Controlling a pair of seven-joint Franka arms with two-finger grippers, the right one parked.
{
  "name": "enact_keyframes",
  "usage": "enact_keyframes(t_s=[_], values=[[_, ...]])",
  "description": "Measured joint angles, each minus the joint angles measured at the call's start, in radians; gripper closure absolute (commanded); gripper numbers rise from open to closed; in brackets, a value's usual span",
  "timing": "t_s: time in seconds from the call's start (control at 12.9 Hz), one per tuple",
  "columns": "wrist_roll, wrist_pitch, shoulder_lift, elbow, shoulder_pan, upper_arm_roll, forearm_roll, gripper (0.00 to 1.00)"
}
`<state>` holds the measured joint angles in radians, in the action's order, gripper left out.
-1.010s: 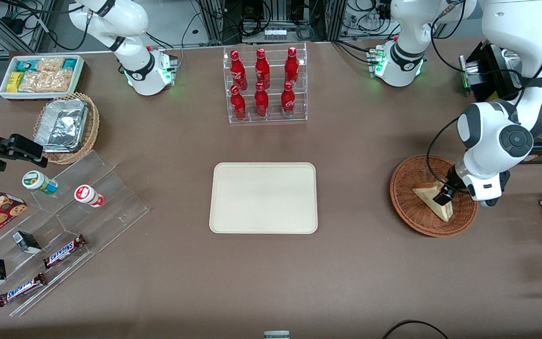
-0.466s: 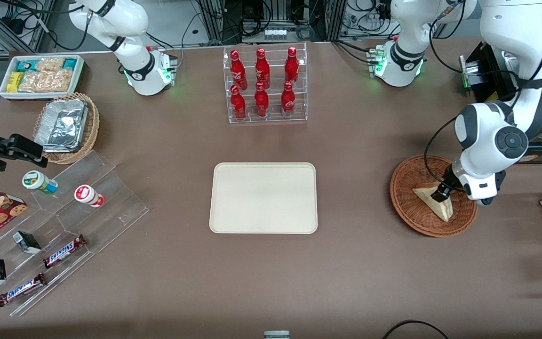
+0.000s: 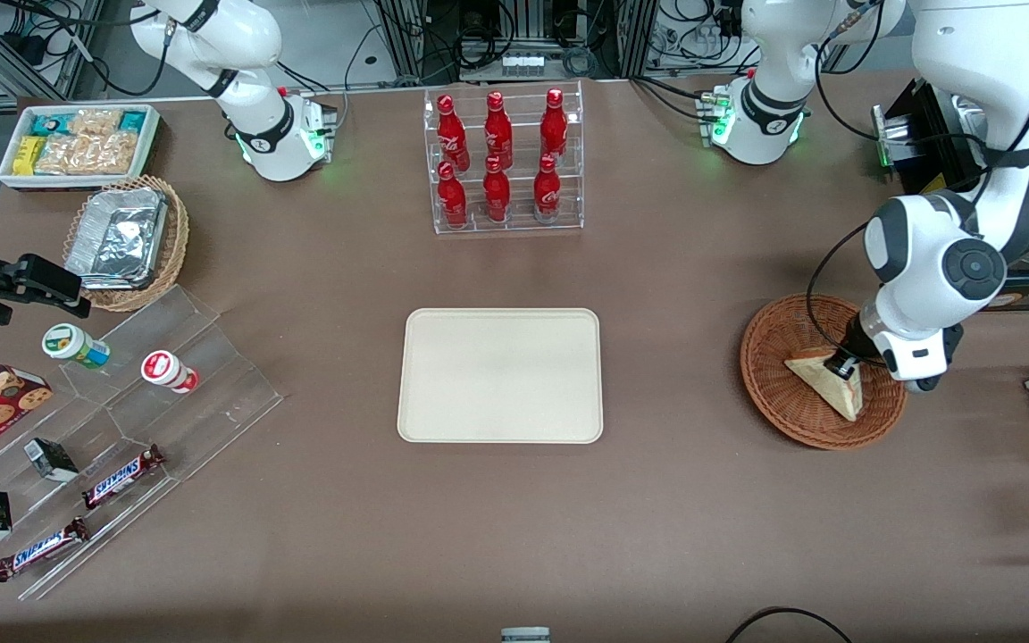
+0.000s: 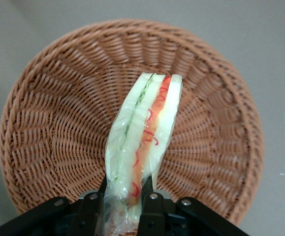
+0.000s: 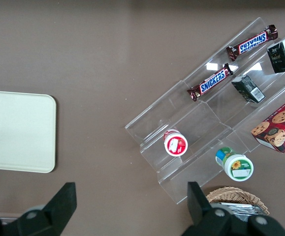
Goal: Place sandwich from basket to tray
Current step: 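Lift the sandwich and carry it over the white tray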
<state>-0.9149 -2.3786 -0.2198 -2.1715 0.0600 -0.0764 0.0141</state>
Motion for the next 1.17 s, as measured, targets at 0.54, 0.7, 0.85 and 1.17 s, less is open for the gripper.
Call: enact_keyframes(t_s=[0.54, 0.7, 0.85, 1.17], values=[[0.001, 0.531, 0.087, 0.390, 0.218, 0.020, 0.001, 1.00], [0.001, 0.534, 0.078, 0.421, 0.299, 0.022, 0.001, 1.00], [0.001, 0.532, 0.051, 0.450, 0.378, 0.024, 0.001, 1.00], [0.000, 0.516, -0.066, 0.535, 0.514, 0.024, 0.001, 1.00]])
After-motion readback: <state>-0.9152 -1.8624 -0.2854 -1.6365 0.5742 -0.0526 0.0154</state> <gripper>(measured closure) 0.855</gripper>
